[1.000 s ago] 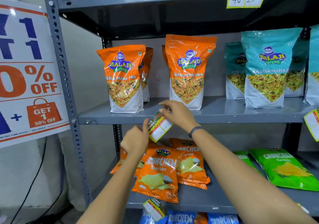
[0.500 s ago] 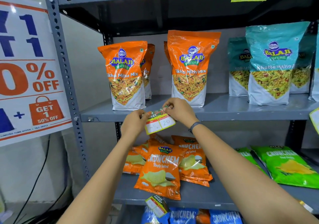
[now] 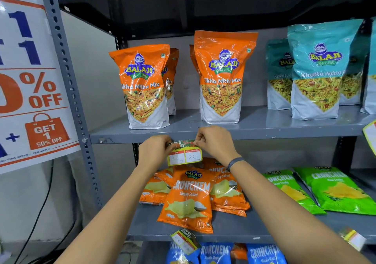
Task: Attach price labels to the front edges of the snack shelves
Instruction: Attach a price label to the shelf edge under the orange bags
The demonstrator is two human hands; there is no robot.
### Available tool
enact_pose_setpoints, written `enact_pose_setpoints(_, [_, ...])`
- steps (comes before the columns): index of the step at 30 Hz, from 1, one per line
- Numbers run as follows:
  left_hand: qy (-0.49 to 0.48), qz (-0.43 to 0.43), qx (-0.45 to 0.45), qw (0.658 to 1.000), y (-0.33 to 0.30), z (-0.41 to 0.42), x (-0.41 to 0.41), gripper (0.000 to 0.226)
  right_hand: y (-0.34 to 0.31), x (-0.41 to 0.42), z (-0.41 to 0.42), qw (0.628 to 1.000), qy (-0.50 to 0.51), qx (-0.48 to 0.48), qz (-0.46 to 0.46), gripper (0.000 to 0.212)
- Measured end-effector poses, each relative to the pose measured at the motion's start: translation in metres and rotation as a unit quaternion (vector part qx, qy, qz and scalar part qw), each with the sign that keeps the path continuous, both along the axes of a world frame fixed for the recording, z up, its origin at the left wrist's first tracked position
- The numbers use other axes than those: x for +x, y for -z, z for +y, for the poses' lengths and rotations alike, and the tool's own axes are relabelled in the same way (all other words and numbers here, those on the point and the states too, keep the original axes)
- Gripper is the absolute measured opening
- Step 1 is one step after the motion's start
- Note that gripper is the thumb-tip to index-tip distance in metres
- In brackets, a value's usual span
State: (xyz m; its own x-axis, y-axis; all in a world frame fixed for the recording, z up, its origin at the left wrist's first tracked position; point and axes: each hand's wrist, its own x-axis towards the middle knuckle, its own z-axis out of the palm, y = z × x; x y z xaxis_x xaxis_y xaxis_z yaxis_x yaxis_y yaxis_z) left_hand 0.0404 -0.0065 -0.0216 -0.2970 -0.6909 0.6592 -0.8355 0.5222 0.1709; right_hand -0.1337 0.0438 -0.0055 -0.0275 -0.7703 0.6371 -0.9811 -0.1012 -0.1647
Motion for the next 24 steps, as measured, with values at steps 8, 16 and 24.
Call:
enact_pose_setpoints(8, [-0.012,0.039,-0.001,0.999,-0.013,-0.003,-0.003,0.034,-0.001,-0.002,-0.001,0.991,-0.027,-0.036,-0.13,0.013])
enact_pose_setpoints(16, [-0.1,0.038,0.004,0.994,-0.019,-0.003,-0.02,0.057,0.0,0.001,-0.004,0.989,0.0,-0.061,-0.133,0.009])
enact_pose_setpoints(24, [-0.149,0.028,-0.08,0.985,-0.029,0.02,-0.046,0.053,0.009,-0.035,0.022,0.974,-0.056,-0.12,-0.183,0.01])
